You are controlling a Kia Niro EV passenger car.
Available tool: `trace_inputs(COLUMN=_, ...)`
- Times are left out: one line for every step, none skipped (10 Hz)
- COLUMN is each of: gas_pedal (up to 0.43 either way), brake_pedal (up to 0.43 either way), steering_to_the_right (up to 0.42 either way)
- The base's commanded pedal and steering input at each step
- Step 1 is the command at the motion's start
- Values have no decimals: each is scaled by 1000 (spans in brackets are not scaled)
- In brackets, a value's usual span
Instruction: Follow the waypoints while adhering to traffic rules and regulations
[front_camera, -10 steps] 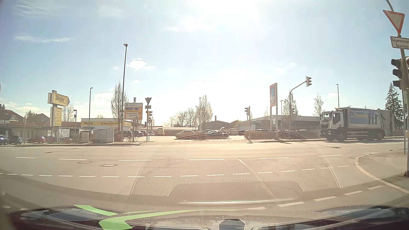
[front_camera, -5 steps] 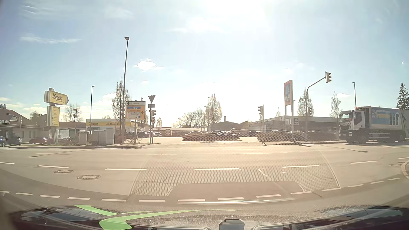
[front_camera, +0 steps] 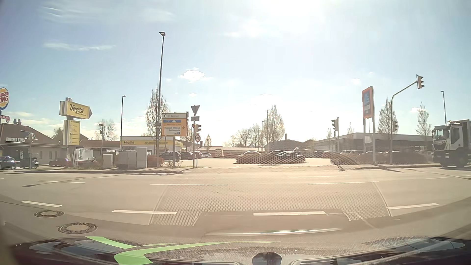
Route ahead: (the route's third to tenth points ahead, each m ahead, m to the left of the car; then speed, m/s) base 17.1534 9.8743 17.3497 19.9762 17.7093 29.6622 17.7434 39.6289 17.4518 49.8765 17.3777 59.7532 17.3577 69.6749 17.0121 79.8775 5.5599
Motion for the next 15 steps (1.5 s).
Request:
trace_inputs(gas_pedal=197, brake_pedal=0, steering_to_the_right=-213)
trace_inputs(gas_pedal=197, brake_pedal=0, steering_to_the_right=-226)
trace_inputs(gas_pedal=197, brake_pedal=0, steering_to_the_right=-235)
trace_inputs(gas_pedal=197, brake_pedal=0, steering_to_the_right=-243)
trace_inputs(gas_pedal=197, brake_pedal=0, steering_to_the_right=-253)
trace_inputs(gas_pedal=197, brake_pedal=0, steering_to_the_right=-260)
trace_inputs(gas_pedal=197, brake_pedal=0, steering_to_the_right=-268)
trace_inputs(gas_pedal=197, brake_pedal=0, steering_to_the_right=-275)
trace_inputs(gas_pedal=197, brake_pedal=0, steering_to_the_right=-280)
trace_inputs(gas_pedal=197, brake_pedal=0, steering_to_the_right=-282)
trace_inputs(gas_pedal=209, brake_pedal=0, steering_to_the_right=-282)
trace_inputs(gas_pedal=220, brake_pedal=0, steering_to_the_right=-284)
trace_inputs(gas_pedal=220, brake_pedal=0, steering_to_the_right=-284)
trace_inputs(gas_pedal=220, brake_pedal=0, steering_to_the_right=-284)
trace_inputs(gas_pedal=220, brake_pedal=0, steering_to_the_right=-284)
